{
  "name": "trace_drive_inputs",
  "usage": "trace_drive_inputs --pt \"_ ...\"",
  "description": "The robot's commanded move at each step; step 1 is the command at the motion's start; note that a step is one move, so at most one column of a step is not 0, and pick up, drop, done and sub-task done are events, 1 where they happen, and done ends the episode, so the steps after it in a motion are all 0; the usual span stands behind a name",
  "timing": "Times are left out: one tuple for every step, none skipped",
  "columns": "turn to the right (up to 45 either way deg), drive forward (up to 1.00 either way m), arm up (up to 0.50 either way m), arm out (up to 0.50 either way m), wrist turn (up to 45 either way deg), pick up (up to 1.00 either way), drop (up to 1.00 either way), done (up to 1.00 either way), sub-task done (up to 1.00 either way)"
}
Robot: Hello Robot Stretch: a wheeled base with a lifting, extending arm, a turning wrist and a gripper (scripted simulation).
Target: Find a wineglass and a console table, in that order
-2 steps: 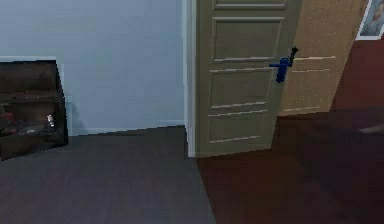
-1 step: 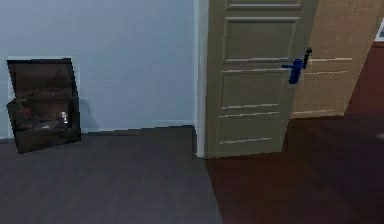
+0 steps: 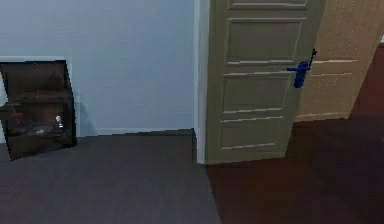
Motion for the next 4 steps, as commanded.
trace_drive_inputs --pt "30.0 0.00 0.00 0.00 0.0 0.00 0.00 0.00 0.00" --pt "0.0 0.20 0.00 0.00 0.0 0.00 0.00 0.00 0.00" --pt "45.0 0.00 0.00 0.00 0.0 0.00 0.00 0.00 0.00" --pt "6.0 0.00 0.00 0.00 0.0 0.00 0.00 0.00 0.00"
